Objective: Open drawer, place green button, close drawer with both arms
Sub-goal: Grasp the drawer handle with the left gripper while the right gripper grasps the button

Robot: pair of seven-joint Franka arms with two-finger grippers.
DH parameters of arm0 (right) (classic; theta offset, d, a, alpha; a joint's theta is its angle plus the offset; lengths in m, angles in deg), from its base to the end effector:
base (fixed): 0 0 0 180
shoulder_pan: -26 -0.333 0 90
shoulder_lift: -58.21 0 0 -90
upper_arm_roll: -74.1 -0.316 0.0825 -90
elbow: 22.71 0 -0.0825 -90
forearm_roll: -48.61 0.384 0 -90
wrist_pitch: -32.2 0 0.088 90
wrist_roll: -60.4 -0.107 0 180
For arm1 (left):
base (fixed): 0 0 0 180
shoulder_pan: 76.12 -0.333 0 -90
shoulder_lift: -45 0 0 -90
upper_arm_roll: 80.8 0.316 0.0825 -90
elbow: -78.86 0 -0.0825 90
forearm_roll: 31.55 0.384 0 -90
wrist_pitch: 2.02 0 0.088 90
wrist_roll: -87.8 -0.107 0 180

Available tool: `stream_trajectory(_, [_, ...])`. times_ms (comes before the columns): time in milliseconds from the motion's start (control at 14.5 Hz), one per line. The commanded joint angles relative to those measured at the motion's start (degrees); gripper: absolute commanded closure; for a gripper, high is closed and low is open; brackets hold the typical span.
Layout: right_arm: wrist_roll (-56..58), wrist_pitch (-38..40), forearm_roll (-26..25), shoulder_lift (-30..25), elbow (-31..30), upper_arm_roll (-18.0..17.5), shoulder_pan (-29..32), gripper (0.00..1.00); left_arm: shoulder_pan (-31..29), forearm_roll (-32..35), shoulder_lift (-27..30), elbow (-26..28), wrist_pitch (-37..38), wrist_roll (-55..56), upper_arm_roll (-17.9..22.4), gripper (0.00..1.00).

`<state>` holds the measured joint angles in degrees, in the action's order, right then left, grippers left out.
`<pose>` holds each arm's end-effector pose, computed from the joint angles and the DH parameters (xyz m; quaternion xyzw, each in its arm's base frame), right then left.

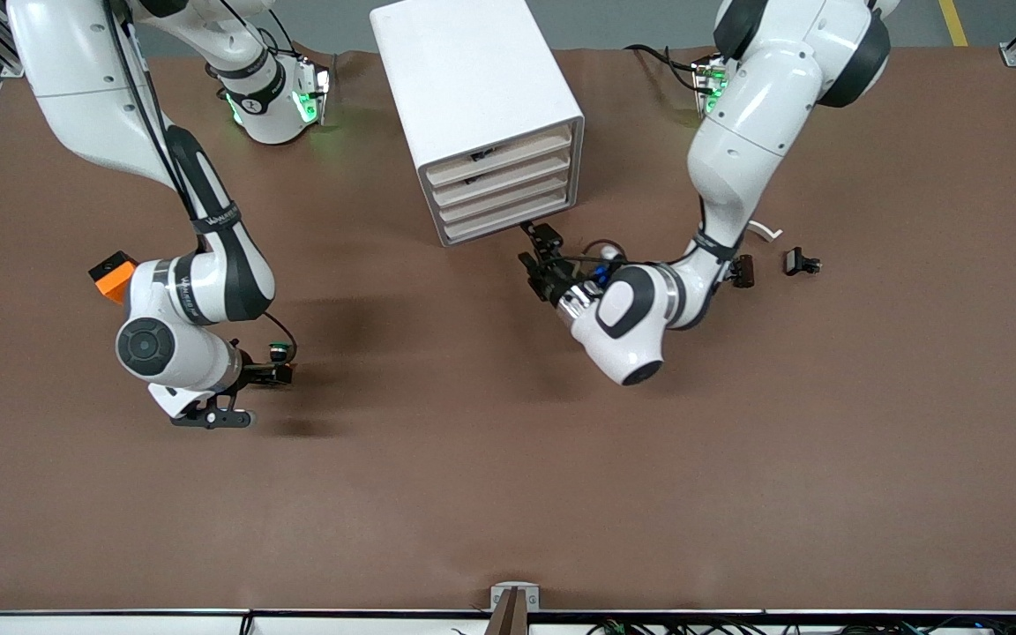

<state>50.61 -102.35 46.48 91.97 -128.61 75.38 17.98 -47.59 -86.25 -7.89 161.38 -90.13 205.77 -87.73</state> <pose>0.6294 0.0745 0.1963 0.9988 -0.0114 -0.0414 0.0251 0.4842 -0.4393 0.1494 -0.4802 -0.6489 0.5423 0.2330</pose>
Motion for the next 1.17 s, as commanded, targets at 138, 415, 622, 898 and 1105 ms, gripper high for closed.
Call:
stream_trajectory(138, [0.1,-4.1,-0.8,0.0,-3.8,-0.6,-0.7,0.0,3.8,-1.8,-2.2,-0.3,1.6,2.2,0.3,0.38])
stream_trajectory(415, [-0.1,-1.9,-0.8,-0.2,-3.3,-0.6,-0.8,0.69,5.0,-1.8,-2.1,0.4,3.8,5.2,0.3,0.38])
stream_trajectory(622, [-0.1,0.7,-0.8,-0.5,-1.9,-0.6,-0.8,0.88,6.1,-1.8,-2.3,0.7,4.2,5.4,0.4,0.57])
stream_trajectory(898, [-0.5,10.1,-0.5,-2.3,3.3,-0.7,-0.9,0.9,6.4,-1.6,-3.5,0.5,4.0,5.0,0.4,0.88])
stream_trajectory(1105, [-1.5,22.8,-0.2,-4.9,9.3,-0.7,-2.6,0.9,5.9,-1.3,-3.5,0.4,4.0,4.7,0.6,0.98])
